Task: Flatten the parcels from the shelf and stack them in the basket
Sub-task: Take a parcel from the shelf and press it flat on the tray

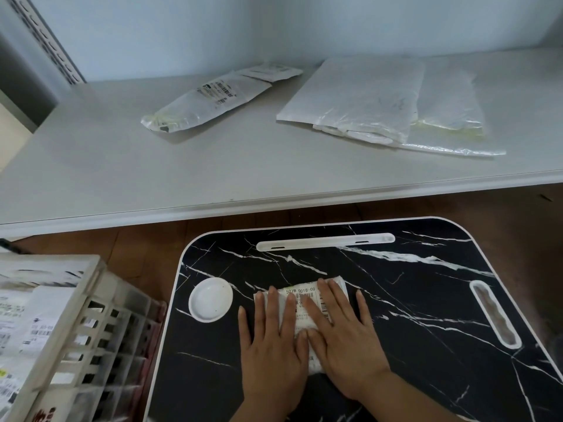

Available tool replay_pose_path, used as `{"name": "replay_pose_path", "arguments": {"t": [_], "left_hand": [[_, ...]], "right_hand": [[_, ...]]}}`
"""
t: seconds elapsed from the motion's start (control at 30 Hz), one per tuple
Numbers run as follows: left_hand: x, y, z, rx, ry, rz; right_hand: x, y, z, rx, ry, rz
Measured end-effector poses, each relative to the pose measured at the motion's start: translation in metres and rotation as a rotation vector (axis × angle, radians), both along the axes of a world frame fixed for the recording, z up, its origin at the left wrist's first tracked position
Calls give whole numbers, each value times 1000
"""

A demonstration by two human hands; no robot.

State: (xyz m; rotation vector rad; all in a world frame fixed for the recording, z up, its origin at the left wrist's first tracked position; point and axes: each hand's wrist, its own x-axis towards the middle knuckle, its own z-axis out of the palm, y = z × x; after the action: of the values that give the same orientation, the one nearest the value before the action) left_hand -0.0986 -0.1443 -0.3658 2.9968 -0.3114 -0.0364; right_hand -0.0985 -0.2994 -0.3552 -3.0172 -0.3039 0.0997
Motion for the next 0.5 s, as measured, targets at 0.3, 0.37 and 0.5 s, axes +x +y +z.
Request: {"name": "replay_pose_path", "arguments": {"t": [0.3, 0.37, 0.5], "left_hand": [[4, 4, 2, -5, 21, -6], [6, 10, 6, -28, 11, 24], [12, 9, 14, -57, -35, 30]], "right_hand": [[6, 1, 11, 55, 88, -20], [11, -3, 19, 175, 59, -59], [26, -7, 24, 204, 19, -98]]}}
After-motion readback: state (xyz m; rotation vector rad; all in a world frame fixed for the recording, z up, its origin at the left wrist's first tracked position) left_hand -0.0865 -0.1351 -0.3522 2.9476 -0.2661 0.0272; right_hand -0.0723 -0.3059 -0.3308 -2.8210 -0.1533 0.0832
